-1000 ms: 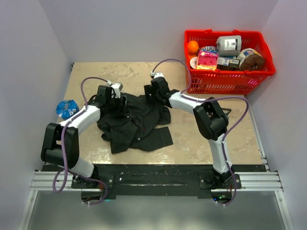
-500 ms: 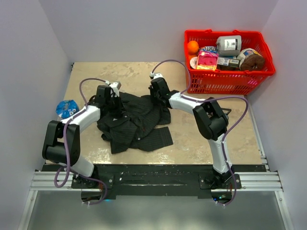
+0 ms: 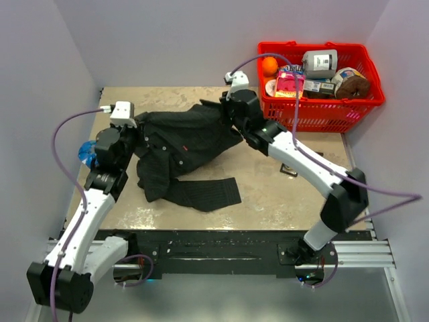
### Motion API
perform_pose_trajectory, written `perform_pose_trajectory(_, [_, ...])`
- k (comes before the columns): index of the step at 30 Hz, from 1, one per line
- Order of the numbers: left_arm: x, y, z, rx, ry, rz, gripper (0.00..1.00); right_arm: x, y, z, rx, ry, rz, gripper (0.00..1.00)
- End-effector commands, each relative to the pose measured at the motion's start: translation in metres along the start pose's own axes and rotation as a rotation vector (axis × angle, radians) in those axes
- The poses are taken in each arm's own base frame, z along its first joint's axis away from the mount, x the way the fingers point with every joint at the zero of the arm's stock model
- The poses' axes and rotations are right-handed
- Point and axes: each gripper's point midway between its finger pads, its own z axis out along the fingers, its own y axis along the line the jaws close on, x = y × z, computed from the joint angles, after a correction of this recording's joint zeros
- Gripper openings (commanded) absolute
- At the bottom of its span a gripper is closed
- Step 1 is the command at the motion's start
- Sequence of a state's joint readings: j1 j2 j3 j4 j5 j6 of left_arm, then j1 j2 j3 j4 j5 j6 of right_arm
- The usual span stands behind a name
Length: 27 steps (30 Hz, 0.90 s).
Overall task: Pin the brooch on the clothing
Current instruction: Pick up the crumpled clothing from the center of the board, then flatten out the crumpled clothing at the center of the board.
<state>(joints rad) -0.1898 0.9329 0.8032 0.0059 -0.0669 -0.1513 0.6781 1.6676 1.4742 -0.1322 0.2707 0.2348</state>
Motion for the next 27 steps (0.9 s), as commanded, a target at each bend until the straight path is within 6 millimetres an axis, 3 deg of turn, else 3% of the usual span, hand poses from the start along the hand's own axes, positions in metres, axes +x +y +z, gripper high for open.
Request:
perform_pose_trajectory(1, [-0.072, 0.025, -0.027, -0.127, -0.243, 0.085, 0.0, -0.068, 0.011, -0.065, 0.057, -0.21, -0.063, 0.0])
perform_pose_trajectory(2, [-0.09, 0.027, -0.039, -0.141, -0.295, 0.1, 0.0, -0.085, 0.022, -0.087, 0.036, -0.262, -0.064, 0.0])
perform_pose_trajectory(4, [-0.125, 0.029, -0.057, -0.161, -0.383, 0.131, 0.0, -0.105, 0.024, -0.109, 0.033, -0.32, -0.043, 0.0])
perform_pose_trajectory(5, [-0.14, 0.029, -0.068, -0.165, -0.424, 0.135, 0.0, -0.124, 0.027, -0.13, 0.004, -0.374, -0.016, 0.0])
perform_pose_trajectory(10, [-0.221, 0.019, -0.117, -0.143, -0.628, 0.155, 0.0, -0.173, 0.033, -0.19, -0.086, -0.526, 0.029, 0.0])
perform_pose_trajectory(13, [-0.26, 0.008, -0.142, -0.095, -0.728, 0.165, 0.0, -0.198, 0.034, -0.222, -0.138, -0.597, 0.047, 0.0])
perform_pose_trajectory(15, [-0.274, 0.002, -0.147, -0.071, -0.754, 0.172, 0.0, -0.216, 0.034, -0.242, -0.171, -0.656, 0.067, 0.0])
perform_pose_trajectory(16, [-0.289, -0.003, -0.158, -0.047, -0.792, 0.174, 0.0, -0.22, 0.034, -0.249, -0.185, -0.671, 0.07, 0.0])
perform_pose_trajectory(22, [-0.335, -0.021, -0.19, 0.04, -0.907, 0.167, 0.0, -0.246, 0.034, -0.292, -0.274, -0.794, 0.098, 0.0])
perform_pose_trajectory(25, [-0.347, -0.034, -0.182, 0.109, -0.887, 0.157, 0.0, -0.253, 0.032, -0.302, -0.289, -0.831, 0.123, 0.0])
perform_pose_trajectory(27, [-0.344, -0.035, -0.154, 0.103, -0.842, 0.147, 0.0, -0.25, 0.031, -0.293, -0.269, -0.837, 0.139, 0.0])
